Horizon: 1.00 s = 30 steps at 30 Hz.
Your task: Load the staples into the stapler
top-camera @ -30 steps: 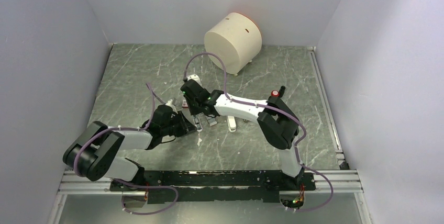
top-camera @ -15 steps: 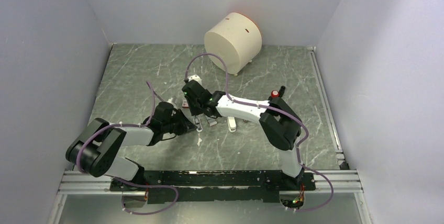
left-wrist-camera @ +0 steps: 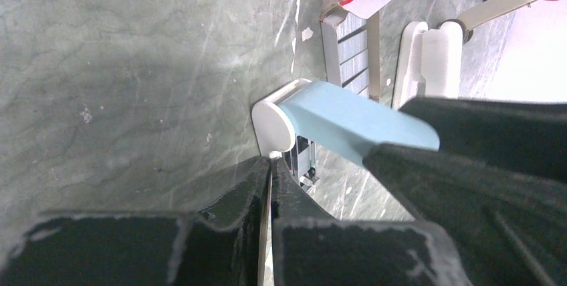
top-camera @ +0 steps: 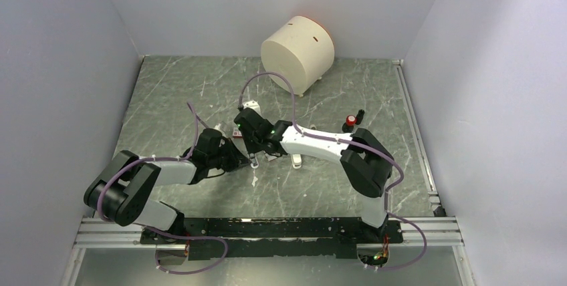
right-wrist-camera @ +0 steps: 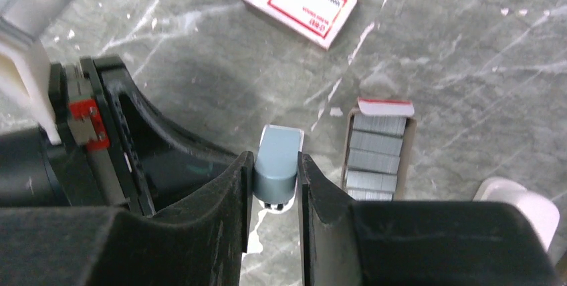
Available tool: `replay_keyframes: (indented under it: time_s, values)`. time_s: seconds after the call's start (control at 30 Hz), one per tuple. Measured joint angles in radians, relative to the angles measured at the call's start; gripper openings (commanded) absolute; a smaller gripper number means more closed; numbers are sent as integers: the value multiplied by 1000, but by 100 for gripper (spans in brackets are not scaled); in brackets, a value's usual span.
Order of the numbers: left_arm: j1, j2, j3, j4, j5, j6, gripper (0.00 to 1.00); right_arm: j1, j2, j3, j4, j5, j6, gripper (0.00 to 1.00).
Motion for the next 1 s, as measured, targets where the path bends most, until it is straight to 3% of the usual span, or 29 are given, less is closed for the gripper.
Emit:
replay_keyframes:
  time_s: [0.63, 1.0]
  values:
    - [1, 3, 18, -24, -8, 4, 8, 50, -44, -83, -20, 22, 33, 18]
    - [2, -31, 18, -64, -40, 26, 11, 75, -40, -110, -16, 59, 59, 23]
